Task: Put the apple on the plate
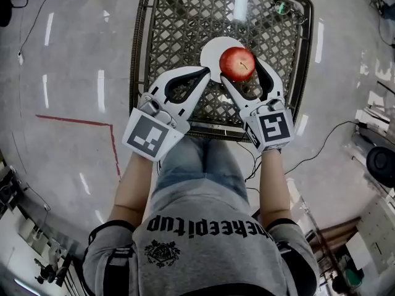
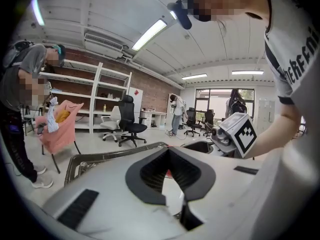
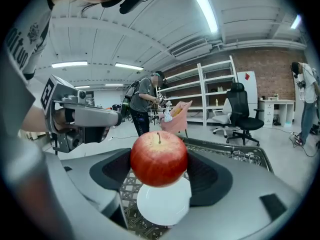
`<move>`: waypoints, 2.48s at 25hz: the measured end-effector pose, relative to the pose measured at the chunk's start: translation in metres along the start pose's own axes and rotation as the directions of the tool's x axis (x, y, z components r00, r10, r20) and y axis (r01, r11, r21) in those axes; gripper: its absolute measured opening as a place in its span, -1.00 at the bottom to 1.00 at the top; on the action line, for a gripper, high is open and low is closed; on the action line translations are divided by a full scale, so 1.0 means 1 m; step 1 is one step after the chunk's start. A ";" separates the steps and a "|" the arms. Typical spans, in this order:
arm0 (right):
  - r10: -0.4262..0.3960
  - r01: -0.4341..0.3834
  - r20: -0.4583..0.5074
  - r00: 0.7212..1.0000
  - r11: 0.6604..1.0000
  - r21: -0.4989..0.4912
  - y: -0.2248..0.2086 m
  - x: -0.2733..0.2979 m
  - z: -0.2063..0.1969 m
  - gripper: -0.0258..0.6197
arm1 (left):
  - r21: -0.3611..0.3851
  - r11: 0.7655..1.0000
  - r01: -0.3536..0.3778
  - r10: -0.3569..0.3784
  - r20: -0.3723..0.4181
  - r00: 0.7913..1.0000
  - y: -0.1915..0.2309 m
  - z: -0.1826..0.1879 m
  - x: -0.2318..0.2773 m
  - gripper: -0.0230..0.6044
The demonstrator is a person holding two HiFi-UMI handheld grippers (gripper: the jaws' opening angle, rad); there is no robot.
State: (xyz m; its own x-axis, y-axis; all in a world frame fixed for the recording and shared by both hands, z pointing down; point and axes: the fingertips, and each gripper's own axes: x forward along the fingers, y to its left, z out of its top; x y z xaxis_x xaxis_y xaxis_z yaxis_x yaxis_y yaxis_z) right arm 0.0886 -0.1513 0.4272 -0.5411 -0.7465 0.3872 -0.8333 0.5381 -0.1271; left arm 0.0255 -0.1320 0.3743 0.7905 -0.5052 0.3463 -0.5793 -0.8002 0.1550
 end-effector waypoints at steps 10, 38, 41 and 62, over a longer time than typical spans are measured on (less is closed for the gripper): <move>-0.007 0.008 -0.040 0.999 1.000 0.021 -0.005 0.019 -0.027 0.23 | -0.021 1.000 0.013 -0.013 -0.026 1.000 0.007 -0.020 0.010 -0.86; -0.017 0.025 -0.139 0.990 0.998 0.050 -0.003 0.049 -0.094 0.24 | -0.060 0.997 0.041 -0.044 -0.040 0.998 0.013 -0.054 0.016 -0.86; -0.022 0.030 -0.145 0.989 0.998 0.053 -0.004 0.052 -0.100 0.23 | -0.060 0.997 0.043 -0.045 -0.040 0.998 0.014 -0.058 0.016 -0.86; -0.041 0.048 -0.166 0.985 0.998 0.039 -0.006 0.061 -0.112 0.24 | -0.079 0.996 0.041 -0.045 -0.049 0.998 0.021 -0.070 0.017 -0.86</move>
State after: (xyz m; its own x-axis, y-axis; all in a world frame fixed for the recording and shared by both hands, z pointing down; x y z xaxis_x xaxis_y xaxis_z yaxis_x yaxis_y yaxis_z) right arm 0.0730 -0.1560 0.5539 -0.4801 -0.6928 0.5382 -0.8621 0.4859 -0.1436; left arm 0.0132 -0.1347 0.4480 0.8052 -0.4520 0.3840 -0.5600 -0.7925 0.2414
